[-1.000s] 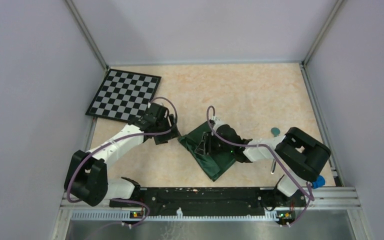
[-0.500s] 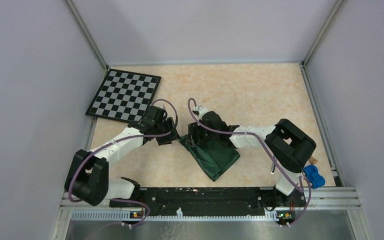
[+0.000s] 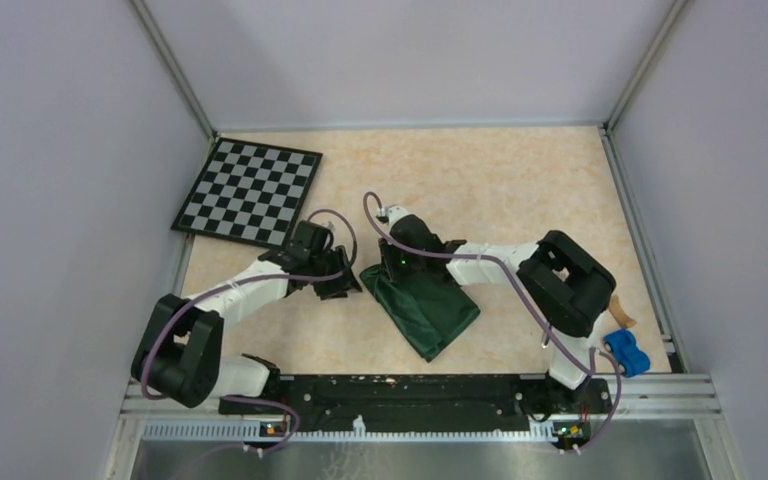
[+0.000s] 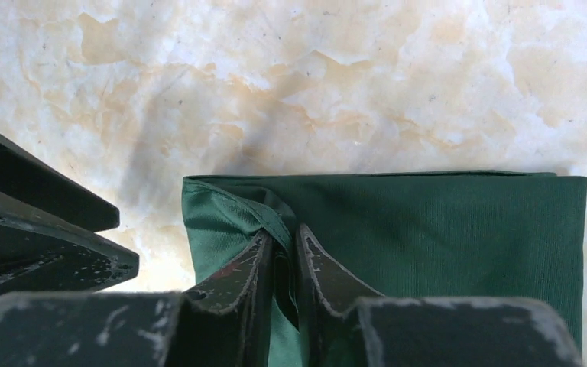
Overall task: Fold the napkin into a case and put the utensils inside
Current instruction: Fold the lower triangle-folded napkin at the center of the board.
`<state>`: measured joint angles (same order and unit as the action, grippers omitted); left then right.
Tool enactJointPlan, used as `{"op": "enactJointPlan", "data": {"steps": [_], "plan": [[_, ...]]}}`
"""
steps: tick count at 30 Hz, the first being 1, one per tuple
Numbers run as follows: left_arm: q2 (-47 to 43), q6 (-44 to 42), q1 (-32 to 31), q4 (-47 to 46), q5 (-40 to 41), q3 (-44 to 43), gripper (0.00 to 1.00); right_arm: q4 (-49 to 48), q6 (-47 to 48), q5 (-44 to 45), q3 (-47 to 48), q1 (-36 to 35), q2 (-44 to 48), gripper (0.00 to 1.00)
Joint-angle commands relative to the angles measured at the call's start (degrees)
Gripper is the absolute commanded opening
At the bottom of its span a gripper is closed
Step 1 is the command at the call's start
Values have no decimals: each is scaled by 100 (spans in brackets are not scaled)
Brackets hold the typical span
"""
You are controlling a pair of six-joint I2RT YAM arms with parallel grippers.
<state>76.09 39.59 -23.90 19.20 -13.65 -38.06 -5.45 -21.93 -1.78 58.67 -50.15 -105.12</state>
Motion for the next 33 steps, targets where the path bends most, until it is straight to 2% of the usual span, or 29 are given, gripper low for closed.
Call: {"op": "enactJointPlan", "data": {"steps": [1,6,10,12,21,33], "plan": [[212,-86,35,-459,-317,78,47,-40,46,-345,355,161,-133,11],[534,-81,36,-659,-471,-92,40,-244,-133,-1679,422,565,-379,0],[739,-66,35,-732,-517,-288,37,-542,-443,-3092,574,933,-873,0],[831,-79,35,-726,-580,-398,35,-601,-557,-3447,637,1079,-1069,0],[1012,15,30,-840,-760,-696,26,-595,-556,-3745,776,1289,-1220,0],[1503,161,35,-1228,-860,-996,21,-448,-565,-3731,1108,1289,-1423,0]]}}
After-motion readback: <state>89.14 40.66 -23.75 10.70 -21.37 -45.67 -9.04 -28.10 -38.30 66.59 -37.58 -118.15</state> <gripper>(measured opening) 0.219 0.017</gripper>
